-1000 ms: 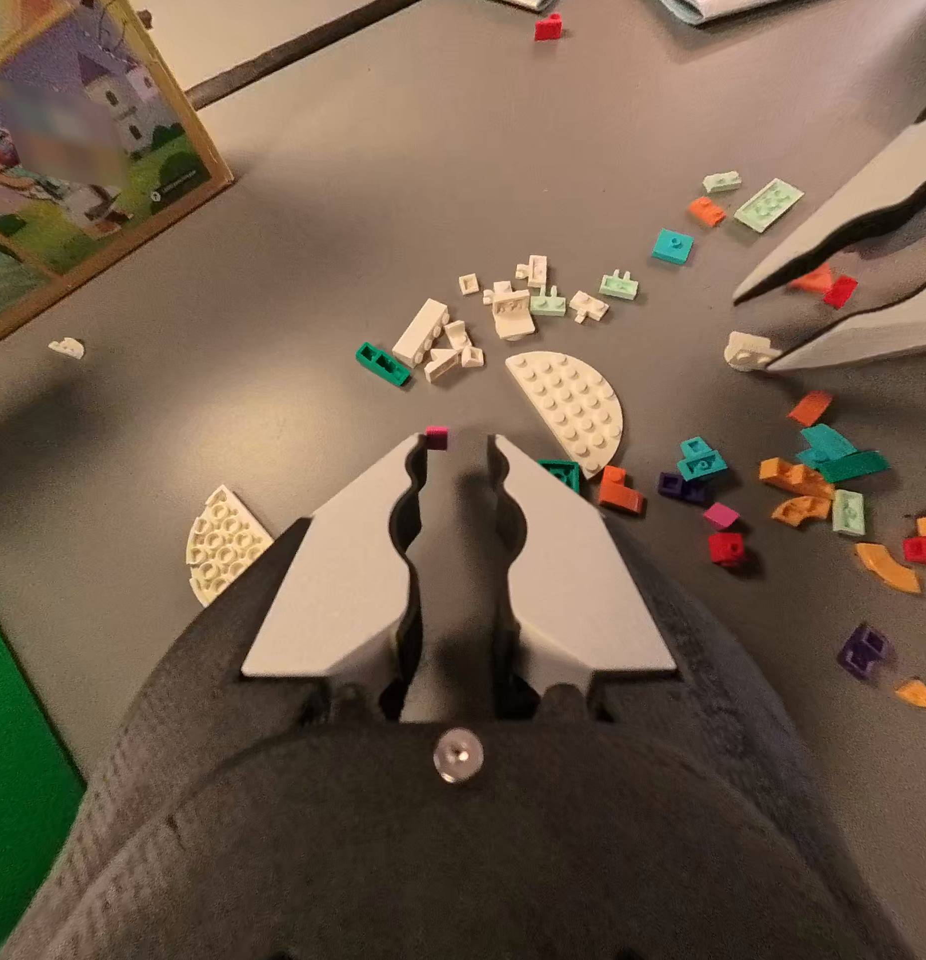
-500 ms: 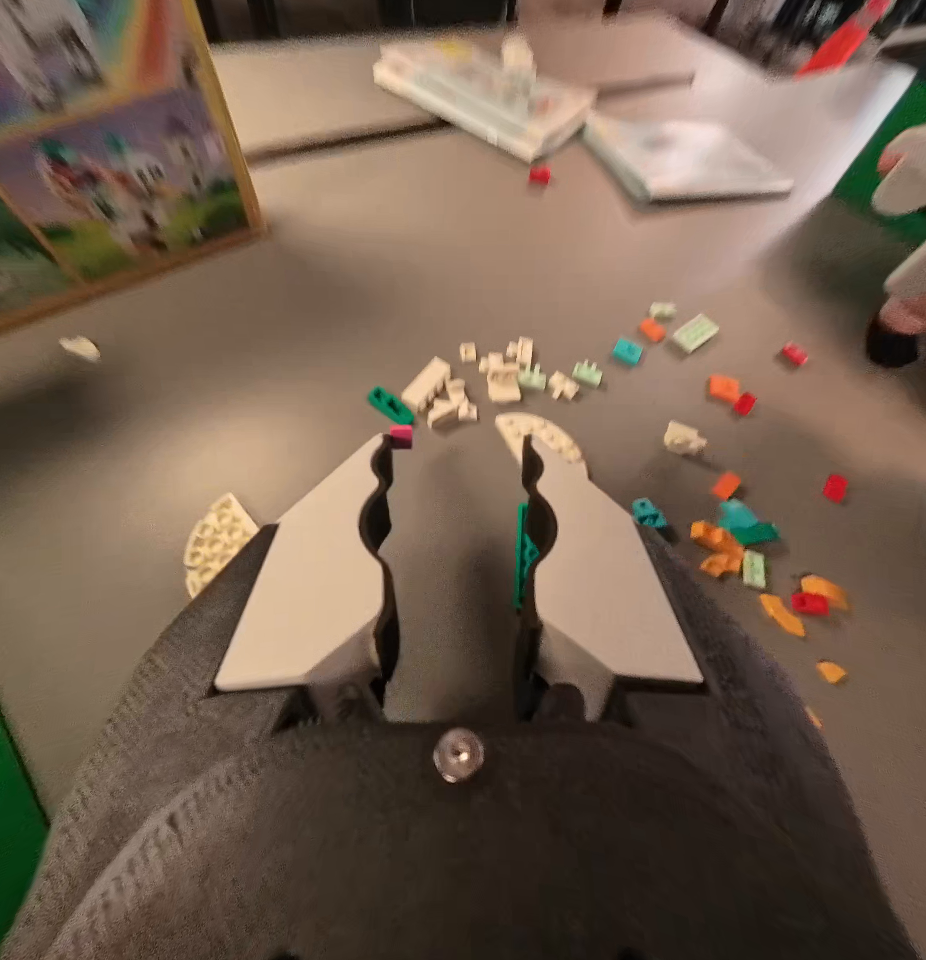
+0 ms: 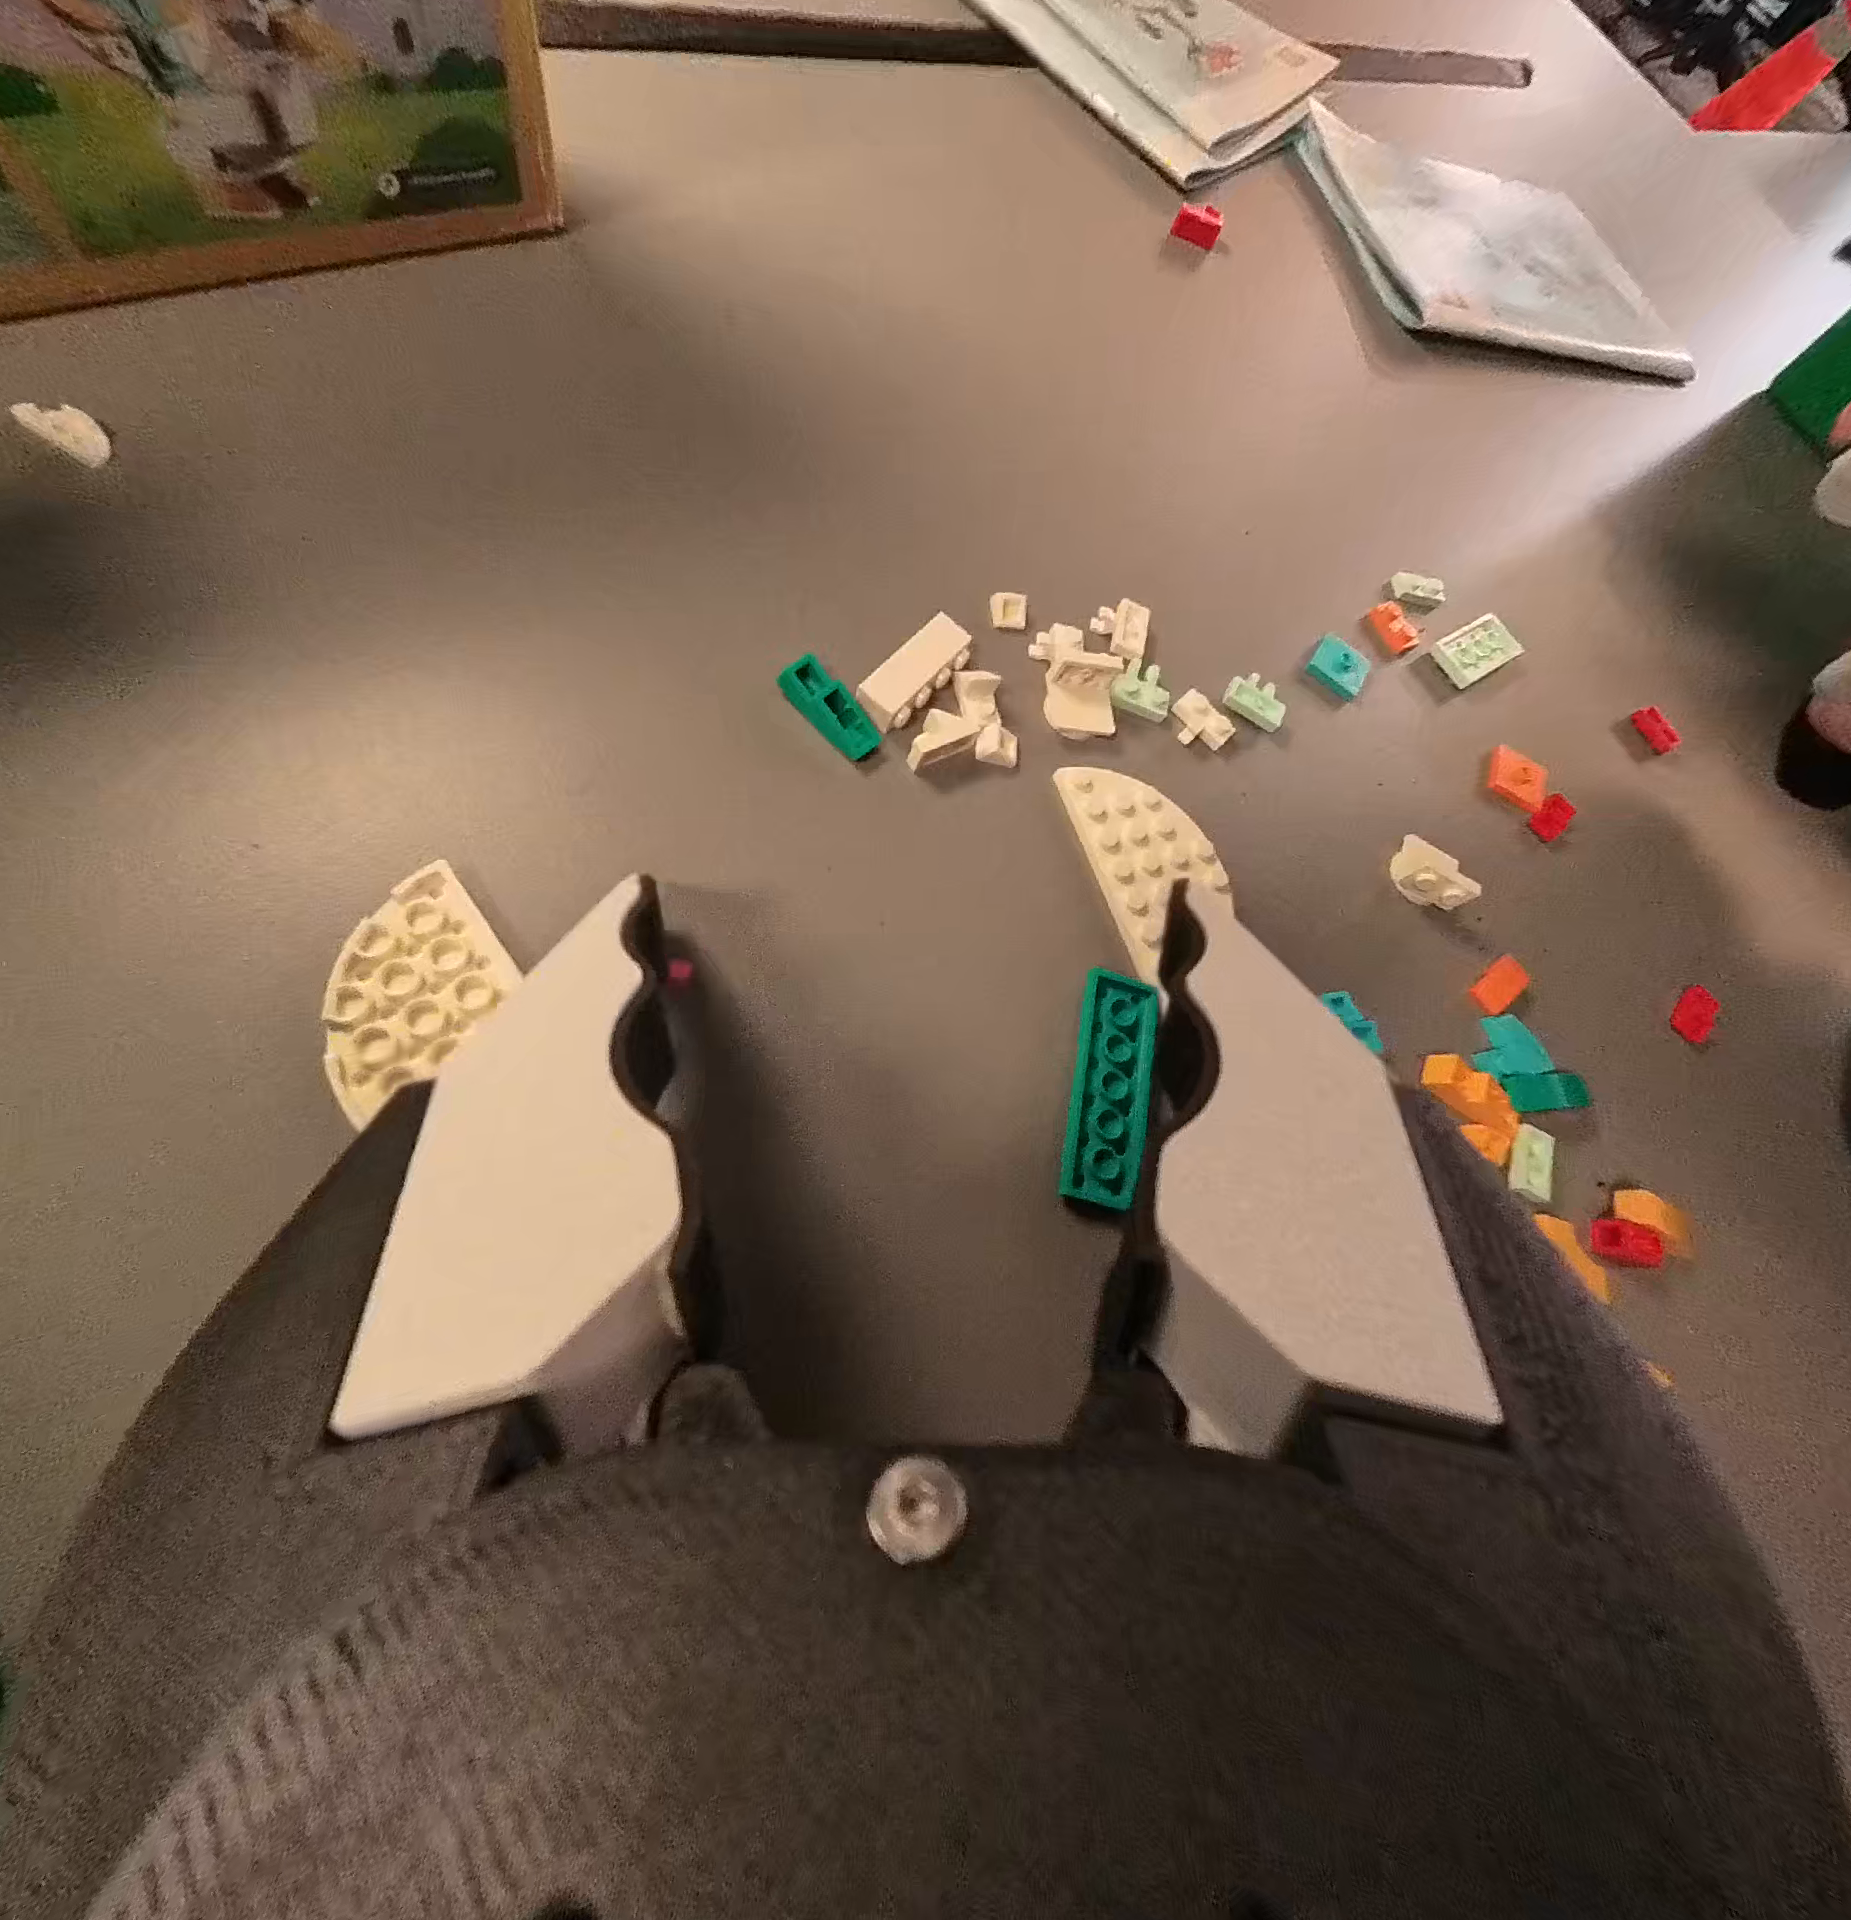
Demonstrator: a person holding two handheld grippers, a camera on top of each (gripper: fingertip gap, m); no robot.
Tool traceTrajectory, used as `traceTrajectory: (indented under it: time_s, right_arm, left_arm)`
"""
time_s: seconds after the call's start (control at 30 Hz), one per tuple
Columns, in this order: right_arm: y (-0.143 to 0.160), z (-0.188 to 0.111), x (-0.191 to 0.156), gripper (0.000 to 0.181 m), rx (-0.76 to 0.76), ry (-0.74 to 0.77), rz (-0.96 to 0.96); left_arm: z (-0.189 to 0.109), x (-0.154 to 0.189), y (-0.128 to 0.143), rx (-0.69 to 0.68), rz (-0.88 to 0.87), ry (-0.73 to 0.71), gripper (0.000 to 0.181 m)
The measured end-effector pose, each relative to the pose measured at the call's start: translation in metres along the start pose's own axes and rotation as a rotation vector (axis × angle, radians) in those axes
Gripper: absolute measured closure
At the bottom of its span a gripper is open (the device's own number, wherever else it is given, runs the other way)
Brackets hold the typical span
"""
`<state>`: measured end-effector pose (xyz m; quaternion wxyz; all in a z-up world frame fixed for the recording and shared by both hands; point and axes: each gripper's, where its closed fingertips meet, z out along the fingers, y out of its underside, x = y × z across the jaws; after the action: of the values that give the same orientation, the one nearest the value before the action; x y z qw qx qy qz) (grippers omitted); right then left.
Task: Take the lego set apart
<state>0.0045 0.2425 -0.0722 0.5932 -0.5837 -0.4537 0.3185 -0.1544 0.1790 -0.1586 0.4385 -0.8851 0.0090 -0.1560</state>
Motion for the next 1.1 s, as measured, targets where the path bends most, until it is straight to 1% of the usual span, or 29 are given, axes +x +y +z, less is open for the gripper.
traceTrajectory:
  time_s: [0.07, 0.13, 0.27, 0.33, 0.4, 0.43, 0.47, 0.53, 0.57, 0.63, 0.67, 0.7, 0.77, 0.8, 0.9, 0.97, 1.03, 1.1]
  right_arm:
    - [-0.001, 0.000, -0.001, 0.134, 0.005, -0.014, 0.010]
    - [-0.001, 0.000, -0.008, 0.134, 0.010, -0.062, 0.019]
    - [0.006, 0.002, -0.032, 0.137, -0.049, -0.193, -0.004]
    - [0.009, 0.004, -0.035, 0.139, -0.068, -0.180, -0.066]
    - [0.007, 0.006, -0.029, 0.142, -0.056, -0.109, -0.136]
    - [0.003, 0.006, -0.020, 0.142, -0.036, -0.040, -0.171]
    - [-0.004, 0.003, -0.007, 0.142, 0.000, 0.061, -0.209]
    - [-0.023, -0.011, 0.020, 0.143, 0.117, 0.279, -0.292]
    - [-0.031, -0.020, 0.029, 0.143, 0.165, 0.361, -0.320]
    - [-0.036, -0.032, 0.043, 0.144, 0.197, 0.468, -0.342]
    - [-0.036, -0.036, 0.049, 0.144, 0.194, 0.505, -0.349]
    - [-0.035, -0.038, 0.054, 0.145, 0.183, 0.538, -0.360]
    - [-0.029, -0.039, 0.060, 0.150, 0.145, 0.587, -0.396]
    - [-0.026, -0.038, 0.061, 0.151, 0.128, 0.600, -0.416]
    - [-0.017, -0.030, 0.061, 0.156, 0.094, 0.595, -0.434]
    - [-0.011, -0.024, 0.058, 0.158, 0.093, 0.561, -0.398]
    - [-0.008, -0.020, 0.057, 0.158, 0.101, 0.533, -0.356]
    - [-0.005, -0.020, 0.061, 0.158, 0.100, 0.532, -0.331]
  left_arm:
    - [-0.004, 0.003, -0.011, 0.074, 0.013, 0.015, 0.089]
    - [-0.013, 0.008, -0.028, 0.192, 0.031, 0.039, 0.093]
    - [-0.043, 0.017, -0.062, 0.461, 0.098, 0.065, 0.109]
    - [-0.056, 0.018, -0.072, 0.553, 0.127, 0.038, 0.111]
    - [-0.063, 0.019, -0.075, 0.609, 0.136, 0.033, 0.116]
    - [-0.062, 0.022, -0.074, 0.611, 0.134, 0.050, 0.118]
    - [-0.059, 0.023, -0.072, 0.595, 0.125, 0.063, 0.118]
    - [-0.049, 0.020, -0.065, 0.537, 0.103, 0.062, 0.118]
    - [-0.046, 0.018, -0.063, 0.521, 0.098, 0.059, 0.119]
    - [-0.044, 0.013, -0.062, 0.516, 0.093, 0.031, 0.123]
    - [-0.046, 0.012, -0.063, 0.524, 0.112, 0.020, 0.126]
    - [-0.050, 0.018, -0.065, 0.544, 0.172, 0.020, 0.132]
    - [-0.060, 0.042, -0.068, 0.595, 0.362, 0.031, 0.152]
    - [-0.062, 0.057, -0.066, 0.616, 0.465, 0.042, 0.159]
    - [-0.062, 0.105, -0.047, 0.635, 0.775, 0.085, 0.178]
    - [-0.052, 0.128, -0.027, 0.591, 0.940, 0.107, 0.181]
    - [-0.038, 0.138, -0.012, 0.517, 1.022, 0.103, 0.181]
    - [-0.032, 0.147, -0.002, 0.493, 1.070, 0.134, 0.181]
